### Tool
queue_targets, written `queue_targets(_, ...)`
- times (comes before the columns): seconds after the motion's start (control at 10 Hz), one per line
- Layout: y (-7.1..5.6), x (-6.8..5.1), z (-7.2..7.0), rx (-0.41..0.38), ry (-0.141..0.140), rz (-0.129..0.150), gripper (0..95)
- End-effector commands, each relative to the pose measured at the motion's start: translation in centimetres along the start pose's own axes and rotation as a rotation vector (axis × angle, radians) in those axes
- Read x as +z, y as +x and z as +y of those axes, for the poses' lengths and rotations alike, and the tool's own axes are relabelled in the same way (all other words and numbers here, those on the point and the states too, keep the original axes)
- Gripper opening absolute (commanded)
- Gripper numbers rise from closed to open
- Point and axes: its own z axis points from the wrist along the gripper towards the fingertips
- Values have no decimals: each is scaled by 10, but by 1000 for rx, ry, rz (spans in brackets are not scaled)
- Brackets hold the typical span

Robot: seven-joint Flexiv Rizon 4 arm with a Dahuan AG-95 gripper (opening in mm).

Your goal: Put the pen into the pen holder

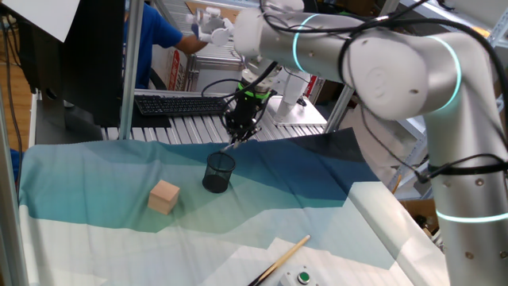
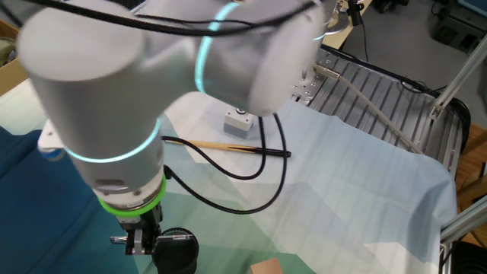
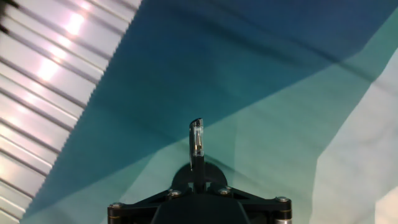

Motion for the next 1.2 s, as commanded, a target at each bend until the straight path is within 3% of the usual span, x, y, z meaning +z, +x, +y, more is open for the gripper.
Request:
queue_targets(0.1, 9, 5, -5, 8, -7, 48, 0)
queue_targets(0.4, 13, 4, -6, 13, -9, 103, 0)
queue_targets(0.8, 30, -7, -2, 11, 4, 135, 0)
queue_targets(1.0, 38, -8, -2, 17, 9, 187, 0)
queue_targets(1.2, 49, -1, -7, 22, -8, 229, 0)
